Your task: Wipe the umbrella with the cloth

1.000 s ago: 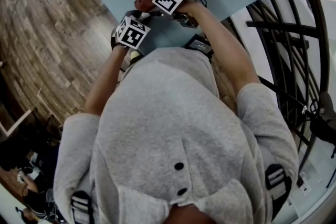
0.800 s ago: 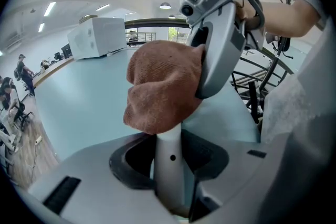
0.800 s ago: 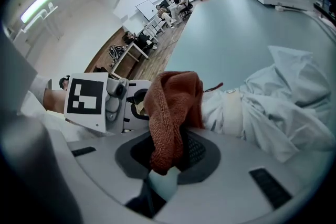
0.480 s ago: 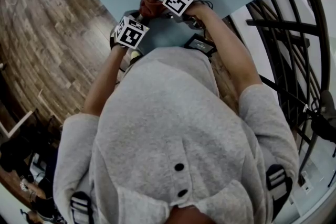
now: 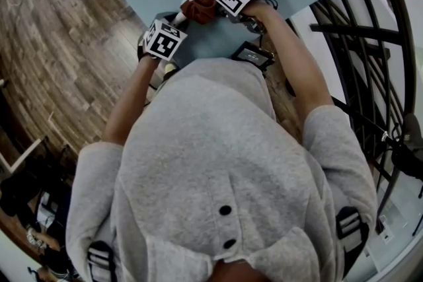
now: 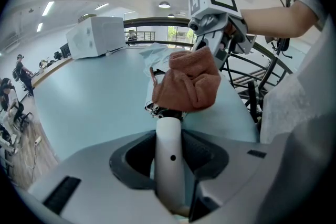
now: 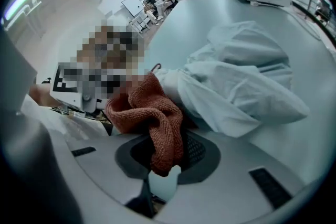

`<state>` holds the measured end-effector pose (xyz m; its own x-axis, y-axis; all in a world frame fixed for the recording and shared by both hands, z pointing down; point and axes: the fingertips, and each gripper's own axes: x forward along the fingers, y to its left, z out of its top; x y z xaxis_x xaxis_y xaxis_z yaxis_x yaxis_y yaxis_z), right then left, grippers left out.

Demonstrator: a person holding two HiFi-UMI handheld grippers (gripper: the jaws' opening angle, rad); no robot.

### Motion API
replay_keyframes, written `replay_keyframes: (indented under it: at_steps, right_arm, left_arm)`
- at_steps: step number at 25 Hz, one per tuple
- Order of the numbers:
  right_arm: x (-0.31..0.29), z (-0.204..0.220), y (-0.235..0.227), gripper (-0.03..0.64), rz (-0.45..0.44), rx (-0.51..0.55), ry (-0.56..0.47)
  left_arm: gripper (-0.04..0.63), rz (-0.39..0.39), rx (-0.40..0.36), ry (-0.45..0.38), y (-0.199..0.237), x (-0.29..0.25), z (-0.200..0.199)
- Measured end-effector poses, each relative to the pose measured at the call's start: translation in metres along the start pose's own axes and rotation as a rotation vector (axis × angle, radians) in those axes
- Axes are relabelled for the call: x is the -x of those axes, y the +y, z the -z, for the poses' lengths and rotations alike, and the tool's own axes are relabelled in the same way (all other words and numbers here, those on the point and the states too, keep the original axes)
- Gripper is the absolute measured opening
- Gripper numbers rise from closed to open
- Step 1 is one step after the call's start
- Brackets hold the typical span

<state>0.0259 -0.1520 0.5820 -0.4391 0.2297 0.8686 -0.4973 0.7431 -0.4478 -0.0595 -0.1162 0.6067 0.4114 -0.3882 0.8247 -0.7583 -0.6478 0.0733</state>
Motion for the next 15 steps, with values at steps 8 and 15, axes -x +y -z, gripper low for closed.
replay_keyframes:
  at_steps: [8, 15]
  right_arm:
    - [0.020, 0.010, -0.049, 0.071, 0.112, -0.100, -0.038]
    - [0.034, 0.018, -0.080, 0.071, 0.186, -0.155, -0.057]
  left_arm:
    - [0.156, 0.001, -0.003, 0.004, 0.000, 0.001, 0.000]
    - [0.156, 0.004, 0.001, 0.004, 0.000, 0.000, 0.000]
